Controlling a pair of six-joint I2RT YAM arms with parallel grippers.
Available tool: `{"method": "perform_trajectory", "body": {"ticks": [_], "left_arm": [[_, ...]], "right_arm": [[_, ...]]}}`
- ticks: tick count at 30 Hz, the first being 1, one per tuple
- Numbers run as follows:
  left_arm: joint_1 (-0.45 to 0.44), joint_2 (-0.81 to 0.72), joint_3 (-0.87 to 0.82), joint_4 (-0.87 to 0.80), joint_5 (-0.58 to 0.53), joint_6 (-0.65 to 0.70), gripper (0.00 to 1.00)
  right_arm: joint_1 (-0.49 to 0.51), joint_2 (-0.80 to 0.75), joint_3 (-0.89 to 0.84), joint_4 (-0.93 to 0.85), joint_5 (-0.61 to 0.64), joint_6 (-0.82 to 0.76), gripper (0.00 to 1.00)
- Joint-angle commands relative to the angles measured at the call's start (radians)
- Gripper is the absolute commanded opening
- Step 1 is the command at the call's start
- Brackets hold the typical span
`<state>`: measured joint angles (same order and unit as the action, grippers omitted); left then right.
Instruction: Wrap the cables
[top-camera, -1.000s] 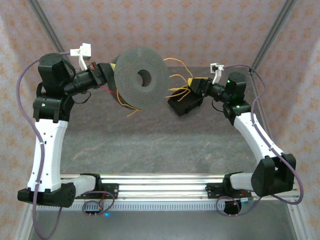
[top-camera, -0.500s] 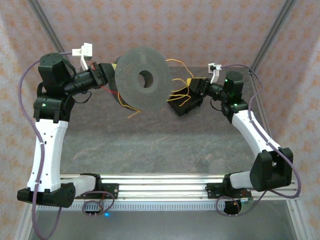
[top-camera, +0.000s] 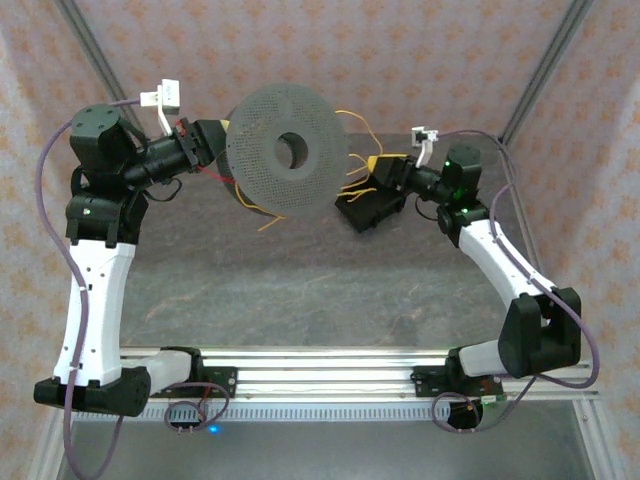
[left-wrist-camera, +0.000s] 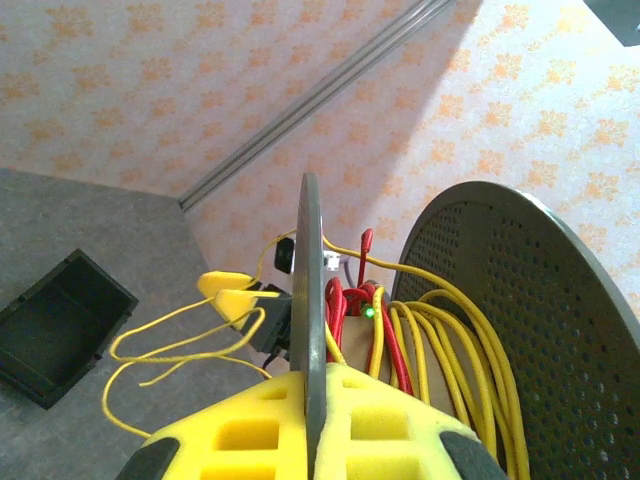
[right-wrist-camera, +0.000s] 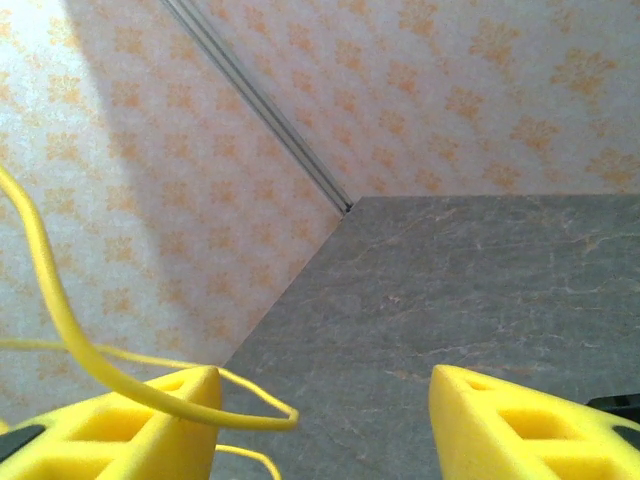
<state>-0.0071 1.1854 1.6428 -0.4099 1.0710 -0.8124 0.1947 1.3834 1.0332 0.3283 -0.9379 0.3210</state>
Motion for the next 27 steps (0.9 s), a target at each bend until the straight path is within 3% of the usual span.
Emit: {"method": "perform_trajectory", "body": {"ticks": [1, 13, 18, 21, 25, 27], "left_arm": [[-0.008, -0.045, 0.016, 0.139, 0.047, -0.049, 0.0], [-0.008, -0.041, 0.008, 0.15, 0.052, -0.057, 0.0], [-0.008, -0.037, 0.006, 0.156, 0.035, -0.067, 0.0], [-0.007, -0.028, 0.018, 0.139, -0.03, -0.061, 0.0], [-0.002, 0.013, 0.053, 0.127, -0.179, -0.076, 0.0], [-0.001, 0.034, 0.058, 0.142, -0.287, -0.09, 0.0]], "right_arm": [[0.021, 0.012, -0.009, 0.067, 0.02, -0.015, 0.57], [0.054, 0.023, -0.002, 0.12, 0.065, -0.035, 0.54], [0.057, 0.035, 0.02, 0.128, 0.044, -0.014, 0.27], [0.067, 0.028, 0.038, 0.063, 0.052, -0.053, 0.18], [0.091, 0.007, 0.041, -0.093, 0.092, -0.149, 0.03], [0.112, -0.012, 0.028, -0.157, 0.121, -0.193, 0.0]]}}
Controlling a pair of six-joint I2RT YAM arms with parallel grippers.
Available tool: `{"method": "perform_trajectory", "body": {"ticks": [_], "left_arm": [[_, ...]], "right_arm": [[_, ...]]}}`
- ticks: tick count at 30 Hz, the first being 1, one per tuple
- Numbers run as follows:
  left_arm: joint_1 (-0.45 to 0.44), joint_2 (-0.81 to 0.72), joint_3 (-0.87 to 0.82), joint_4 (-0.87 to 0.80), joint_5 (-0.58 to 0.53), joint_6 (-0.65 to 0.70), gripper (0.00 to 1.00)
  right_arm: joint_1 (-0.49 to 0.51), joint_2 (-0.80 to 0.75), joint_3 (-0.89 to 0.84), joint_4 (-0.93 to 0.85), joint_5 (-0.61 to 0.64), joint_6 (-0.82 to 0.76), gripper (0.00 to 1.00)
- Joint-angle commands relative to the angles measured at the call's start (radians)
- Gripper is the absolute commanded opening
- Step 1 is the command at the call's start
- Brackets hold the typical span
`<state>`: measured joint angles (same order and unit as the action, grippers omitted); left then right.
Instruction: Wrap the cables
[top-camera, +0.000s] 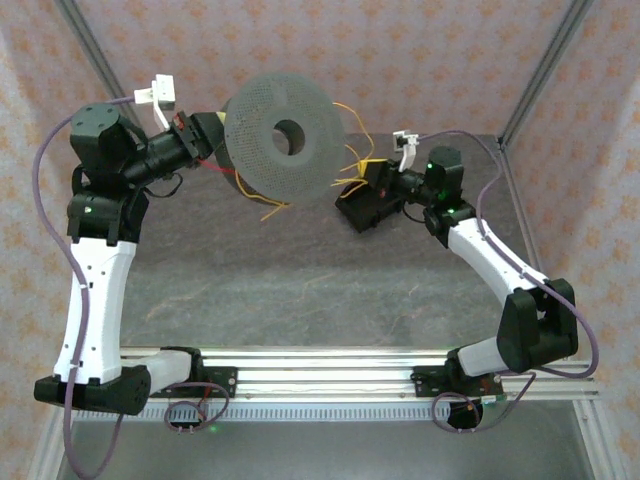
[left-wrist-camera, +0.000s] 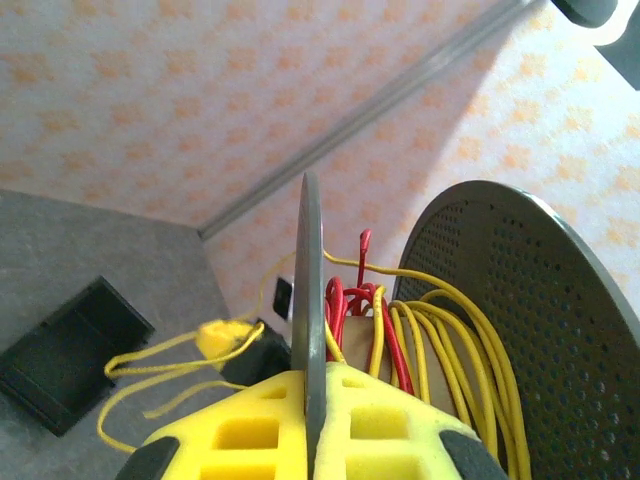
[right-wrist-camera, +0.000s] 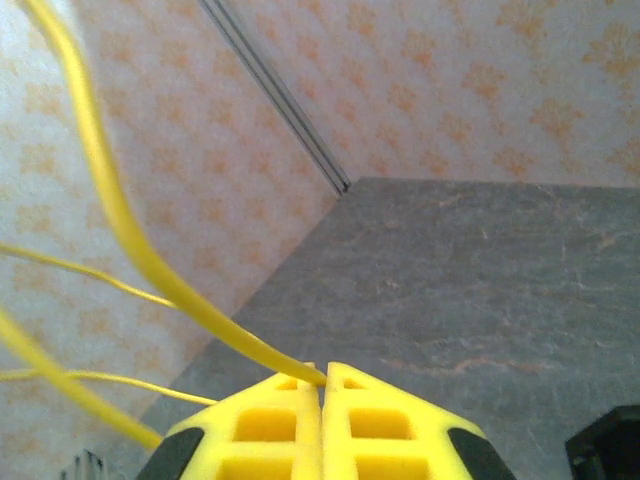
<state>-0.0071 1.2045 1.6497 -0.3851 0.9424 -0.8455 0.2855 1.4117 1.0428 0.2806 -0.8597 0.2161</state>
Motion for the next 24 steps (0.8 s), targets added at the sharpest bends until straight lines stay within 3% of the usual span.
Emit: {"method": "perform_trajectory", "body": {"ticks": [1, 7, 11, 16, 20, 24], "left_arm": [[-0.001, 0.03, 0.05, 0.144, -0.211, -0.069, 0.0], [-0.001, 0.133, 0.05, 0.259, -0.484, -0.118, 0.0], [-0.002, 0.224, 0.087, 0.246, -0.591, -0.09, 0.0], [-0.007, 0.296, 0.113, 0.229, -0.642, -0.046, 0.0], [-0.014, 0.303, 0.106, 0.198, -0.664, -0.004, 0.0], [-0.046, 0.32, 0.158, 0.056, -0.714, 0.129, 0.0]], "right_arm": [[0.04, -0.054, 0.008, -0.141, 0.063, -0.118, 0.0], [0.214, -0.115, 0.043, -0.432, 0.218, -0.337, 0.0], [0.345, -0.147, 0.084, -0.574, 0.34, -0.455, 0.0], [0.461, -0.167, 0.138, -0.665, 0.443, -0.526, 0.0], [0.498, -0.181, 0.164, -0.661, 0.446, -0.529, 0.0], [0.513, -0.178, 0.216, -0.669, 0.449, -0.536, 0.0]]}}
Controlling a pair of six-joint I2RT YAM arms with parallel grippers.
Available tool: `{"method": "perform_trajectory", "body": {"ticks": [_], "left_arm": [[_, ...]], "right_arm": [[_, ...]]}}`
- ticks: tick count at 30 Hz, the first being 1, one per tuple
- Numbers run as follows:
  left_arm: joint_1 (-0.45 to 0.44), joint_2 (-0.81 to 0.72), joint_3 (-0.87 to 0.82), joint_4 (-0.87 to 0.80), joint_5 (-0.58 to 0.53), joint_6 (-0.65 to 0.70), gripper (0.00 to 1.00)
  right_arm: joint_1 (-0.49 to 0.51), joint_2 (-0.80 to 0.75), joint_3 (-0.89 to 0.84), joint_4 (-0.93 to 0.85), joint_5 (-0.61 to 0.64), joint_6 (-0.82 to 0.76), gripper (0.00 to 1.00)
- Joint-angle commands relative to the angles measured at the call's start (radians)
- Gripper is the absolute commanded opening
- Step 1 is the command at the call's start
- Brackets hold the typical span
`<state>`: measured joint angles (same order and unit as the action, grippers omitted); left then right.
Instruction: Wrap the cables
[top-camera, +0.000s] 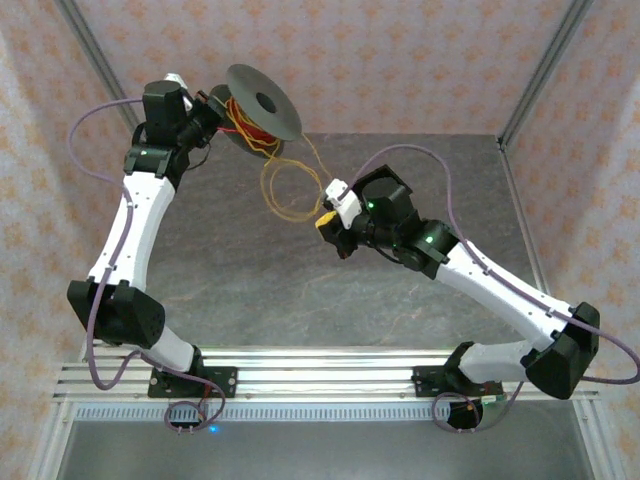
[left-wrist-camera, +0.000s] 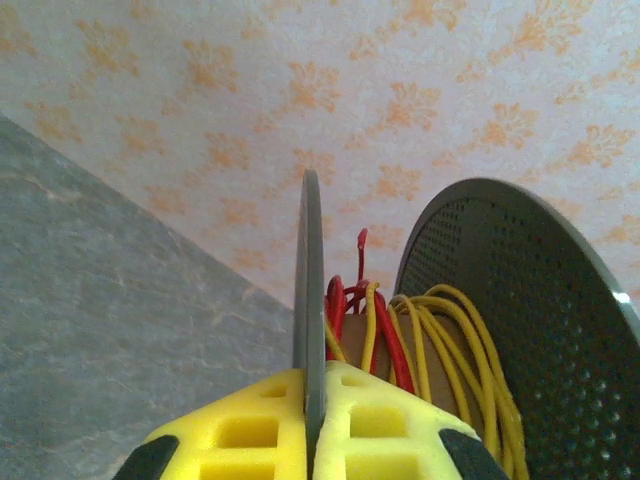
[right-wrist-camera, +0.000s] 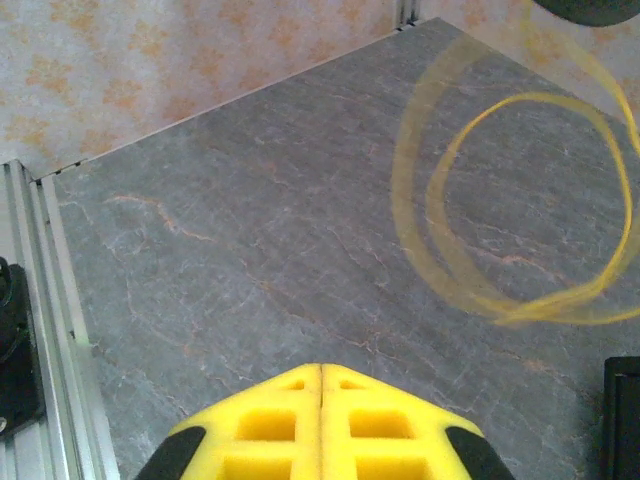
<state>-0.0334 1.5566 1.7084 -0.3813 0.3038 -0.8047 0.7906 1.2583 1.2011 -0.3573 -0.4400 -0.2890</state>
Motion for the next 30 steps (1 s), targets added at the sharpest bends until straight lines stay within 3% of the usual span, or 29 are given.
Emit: {"method": "perform_trajectory", "body": {"ticks": [1, 3, 7, 10, 11, 13, 16, 18, 20, 24, 26, 30], "left_arm": [[-0.031, -0.029, 0.107, 0.023, -0.091, 0.124, 0.0], [-0.046, -0.023, 0.116, -0.029, -0.136, 0.178, 0.0], [-0.048, -0.052, 0.072, -0.007, -0.119, 0.176, 0.0], [-0.05, -0.079, 0.075, -0.015, -0.099, 0.17, 0.0], [-0.05, -0.086, 0.082, -0.024, -0.096, 0.172, 0.0], [-0.05, -0.097, 0.107, -0.056, -0.076, 0.179, 0.0], [-0.05, -0.096, 0.181, -0.133, -0.028, 0.197, 0.0], [-0.049, -0.091, 0.231, -0.186, 0.014, 0.208, 0.0], [-0.049, -0.089, 0.274, -0.231, 0.059, 0.214, 0.0], [-0.049, -0.098, 0.329, -0.29, 0.145, 0.214, 0.0], [-0.05, -0.108, 0.343, -0.305, 0.178, 0.205, 0.0], [-0.05, -0.122, 0.376, -0.331, 0.253, 0.19, 0.0]], "right_arm": [[0.011, -0.022, 0.072, -0.038, 0.03, -0.036, 0.0], [0.023, -0.017, 0.098, -0.054, 0.047, -0.047, 0.0], [0.016, 0.001, 0.101, -0.05, 0.157, 0.006, 0.0], [-0.025, 0.001, 0.063, 0.01, 0.144, 0.115, 0.39], [-0.039, 0.001, 0.056, 0.025, 0.13, 0.147, 0.45], [-0.072, -0.006, 0.035, 0.061, 0.134, 0.25, 0.66], [-0.118, -0.012, 0.024, 0.076, 0.135, 0.356, 0.8], [-0.126, -0.014, 0.037, 0.05, 0.251, 0.475, 0.92], [-0.13, -0.008, 0.074, -0.028, 0.443, 0.643, 0.97], [-0.158, -0.02, 0.092, -0.079, 0.471, 0.608, 1.0], [-0.196, -0.031, 0.07, -0.052, 0.421, 0.594, 1.0], [-0.332, -0.014, 0.084, -0.047, 0.188, 0.575, 1.0]]}}
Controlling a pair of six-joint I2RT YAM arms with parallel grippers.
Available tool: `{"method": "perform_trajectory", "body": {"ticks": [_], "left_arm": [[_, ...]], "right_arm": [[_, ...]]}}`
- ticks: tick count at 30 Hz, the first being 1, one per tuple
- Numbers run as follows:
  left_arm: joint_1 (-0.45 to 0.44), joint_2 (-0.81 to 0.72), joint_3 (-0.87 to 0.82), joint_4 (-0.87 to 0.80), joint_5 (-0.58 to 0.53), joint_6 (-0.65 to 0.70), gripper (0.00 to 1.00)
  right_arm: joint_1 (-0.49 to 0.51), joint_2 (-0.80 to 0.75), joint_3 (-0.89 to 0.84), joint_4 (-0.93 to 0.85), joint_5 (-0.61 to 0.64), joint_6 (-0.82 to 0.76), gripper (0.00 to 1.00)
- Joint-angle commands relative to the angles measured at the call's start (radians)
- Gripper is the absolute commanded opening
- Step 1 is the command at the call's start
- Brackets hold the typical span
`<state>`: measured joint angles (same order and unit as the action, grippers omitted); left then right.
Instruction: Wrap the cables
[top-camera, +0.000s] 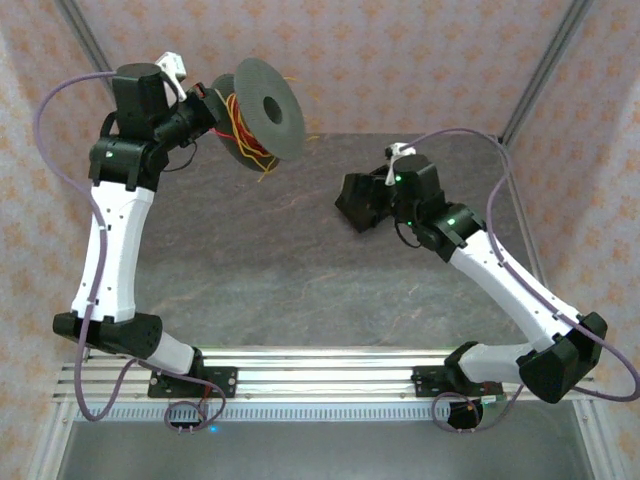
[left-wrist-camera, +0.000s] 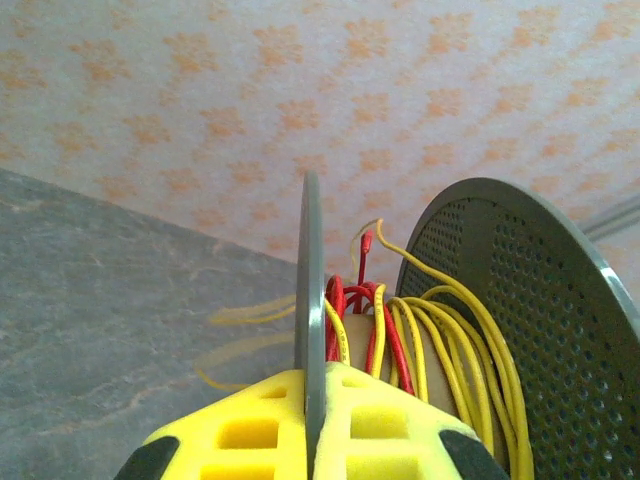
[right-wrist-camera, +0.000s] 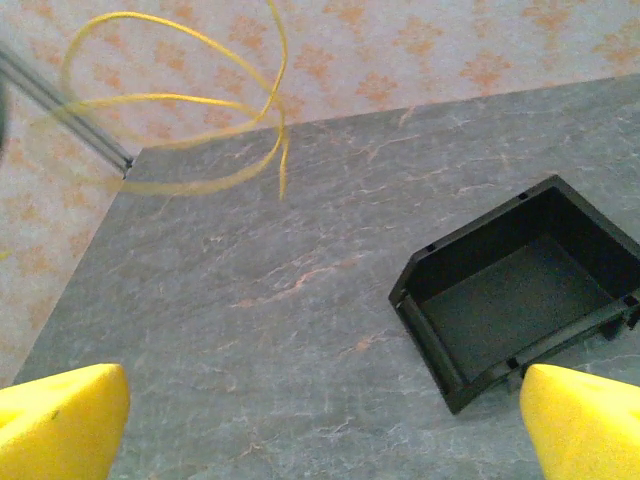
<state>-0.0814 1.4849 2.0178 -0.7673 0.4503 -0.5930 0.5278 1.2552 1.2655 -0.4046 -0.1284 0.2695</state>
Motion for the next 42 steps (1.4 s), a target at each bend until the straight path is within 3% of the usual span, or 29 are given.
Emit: {"method": "perform_trajectory", "body": {"ticks": [1, 6, 9, 15, 22, 24, 42], "left_arm": [[-0.002, -0.052, 0.076, 0.05, 0.129, -0.026, 0.0], [-0.006, -0.044, 0.132, 0.011, 0.244, -0.039, 0.0], [-0.016, -0.044, 0.146, 0.002, 0.304, -0.04, 0.0], [-0.034, -0.056, 0.146, -0.004, 0.368, -0.047, 0.0], [-0.043, -0.085, 0.107, 0.041, 0.42, -0.098, 0.0], [-0.046, -0.094, 0.097, 0.05, 0.433, -0.107, 0.0], [-0.064, -0.126, 0.067, 0.045, 0.448, -0.12, 0.0]], "right_arm": [[-0.103, 0.0, 0.031, -0.008, -0.176, 0.019, 1.0], [-0.252, 0.009, -0.021, 0.105, -0.386, 0.036, 1.0], [-0.306, 0.009, -0.053, 0.185, -0.464, 0.045, 0.83], [-0.392, 0.009, -0.155, 0.433, -0.616, 0.102, 0.76], [-0.42, 0.003, -0.309, 0.781, -0.661, 0.121, 0.58], [-0.42, -0.003, -0.35, 0.864, -0.659, 0.128, 0.58], [-0.418, 0.022, -0.318, 0.952, -0.766, 0.14, 0.7]]}}
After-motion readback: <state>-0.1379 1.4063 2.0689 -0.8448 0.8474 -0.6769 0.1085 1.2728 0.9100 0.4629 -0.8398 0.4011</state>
